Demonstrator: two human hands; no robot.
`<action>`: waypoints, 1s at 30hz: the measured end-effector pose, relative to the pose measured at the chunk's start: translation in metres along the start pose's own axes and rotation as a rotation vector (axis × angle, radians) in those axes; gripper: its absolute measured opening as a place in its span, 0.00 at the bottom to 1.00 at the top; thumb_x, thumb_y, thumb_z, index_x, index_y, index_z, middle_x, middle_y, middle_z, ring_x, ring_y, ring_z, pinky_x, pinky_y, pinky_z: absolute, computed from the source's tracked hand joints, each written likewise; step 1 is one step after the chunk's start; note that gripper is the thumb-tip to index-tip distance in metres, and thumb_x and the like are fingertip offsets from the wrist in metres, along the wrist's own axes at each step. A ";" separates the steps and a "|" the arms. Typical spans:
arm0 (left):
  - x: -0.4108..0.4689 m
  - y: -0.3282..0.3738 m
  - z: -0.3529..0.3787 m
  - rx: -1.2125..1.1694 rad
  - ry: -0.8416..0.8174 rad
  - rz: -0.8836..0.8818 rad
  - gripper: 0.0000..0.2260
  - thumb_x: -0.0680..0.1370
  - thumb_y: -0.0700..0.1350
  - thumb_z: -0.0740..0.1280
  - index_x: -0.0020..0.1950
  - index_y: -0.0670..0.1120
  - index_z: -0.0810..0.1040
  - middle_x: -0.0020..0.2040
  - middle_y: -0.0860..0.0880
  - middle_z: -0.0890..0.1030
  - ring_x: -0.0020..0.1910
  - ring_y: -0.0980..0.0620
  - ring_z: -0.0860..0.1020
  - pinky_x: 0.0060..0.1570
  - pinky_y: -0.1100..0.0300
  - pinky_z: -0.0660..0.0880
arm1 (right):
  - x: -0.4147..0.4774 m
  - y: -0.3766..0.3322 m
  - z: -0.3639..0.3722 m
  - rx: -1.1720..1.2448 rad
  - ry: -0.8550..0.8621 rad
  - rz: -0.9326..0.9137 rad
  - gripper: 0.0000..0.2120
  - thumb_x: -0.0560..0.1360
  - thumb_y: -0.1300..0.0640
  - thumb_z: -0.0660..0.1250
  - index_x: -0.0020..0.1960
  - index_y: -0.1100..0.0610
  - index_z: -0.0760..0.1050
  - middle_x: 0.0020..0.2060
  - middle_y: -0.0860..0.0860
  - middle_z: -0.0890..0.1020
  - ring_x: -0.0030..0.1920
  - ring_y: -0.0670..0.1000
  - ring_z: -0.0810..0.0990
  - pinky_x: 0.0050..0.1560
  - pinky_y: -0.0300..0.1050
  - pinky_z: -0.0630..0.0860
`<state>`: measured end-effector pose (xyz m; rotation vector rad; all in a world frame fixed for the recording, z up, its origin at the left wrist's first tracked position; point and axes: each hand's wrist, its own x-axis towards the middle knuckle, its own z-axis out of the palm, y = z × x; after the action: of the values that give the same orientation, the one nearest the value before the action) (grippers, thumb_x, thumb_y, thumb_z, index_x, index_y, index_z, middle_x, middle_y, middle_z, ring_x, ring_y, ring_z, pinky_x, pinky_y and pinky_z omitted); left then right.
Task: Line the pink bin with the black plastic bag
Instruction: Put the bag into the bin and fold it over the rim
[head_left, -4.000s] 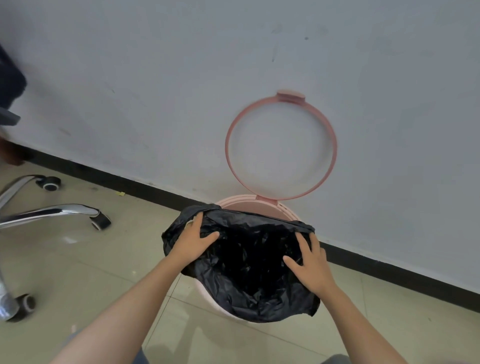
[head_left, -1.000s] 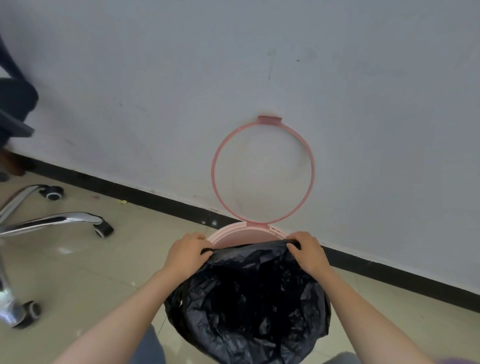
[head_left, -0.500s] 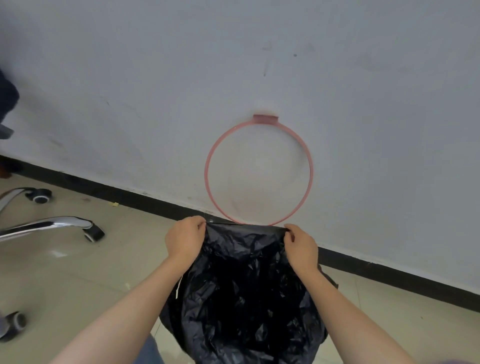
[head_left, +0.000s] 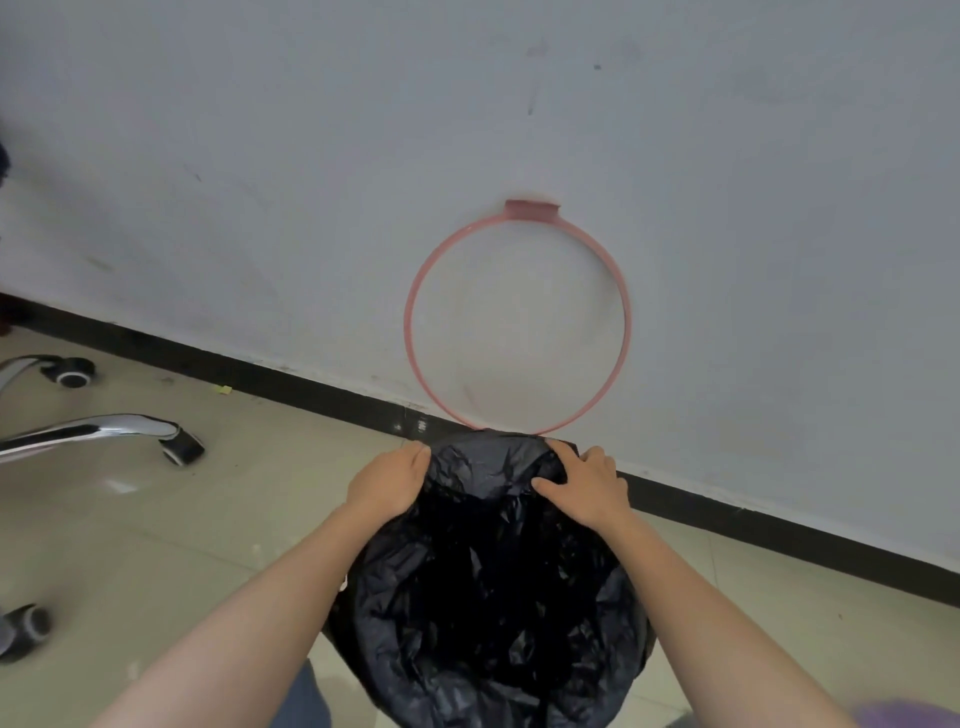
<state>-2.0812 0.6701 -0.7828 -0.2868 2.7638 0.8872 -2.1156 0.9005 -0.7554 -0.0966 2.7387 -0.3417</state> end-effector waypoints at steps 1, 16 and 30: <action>0.002 0.000 -0.003 -0.047 -0.028 -0.006 0.18 0.81 0.48 0.49 0.60 0.41 0.73 0.61 0.38 0.76 0.59 0.41 0.73 0.57 0.53 0.68 | -0.003 0.000 -0.002 -0.006 0.046 0.027 0.28 0.73 0.39 0.58 0.71 0.43 0.56 0.64 0.58 0.64 0.66 0.59 0.61 0.64 0.55 0.63; -0.073 -0.003 0.014 0.129 0.150 -0.006 0.32 0.77 0.53 0.60 0.73 0.42 0.48 0.69 0.41 0.64 0.59 0.43 0.72 0.49 0.55 0.73 | -0.068 0.043 0.033 0.194 0.133 -0.005 0.30 0.76 0.46 0.58 0.73 0.42 0.47 0.74 0.53 0.55 0.66 0.58 0.67 0.61 0.49 0.71; -0.077 0.002 -0.002 0.412 0.221 0.269 0.27 0.73 0.55 0.54 0.65 0.39 0.70 0.64 0.38 0.74 0.61 0.37 0.73 0.52 0.43 0.75 | -0.068 0.010 0.012 -0.616 0.379 -0.574 0.23 0.65 0.44 0.66 0.58 0.51 0.76 0.62 0.56 0.77 0.65 0.58 0.71 0.62 0.59 0.69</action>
<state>-2.0084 0.6794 -0.7593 0.0666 3.1536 0.3297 -2.0485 0.9155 -0.7442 -1.0872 3.0340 0.3963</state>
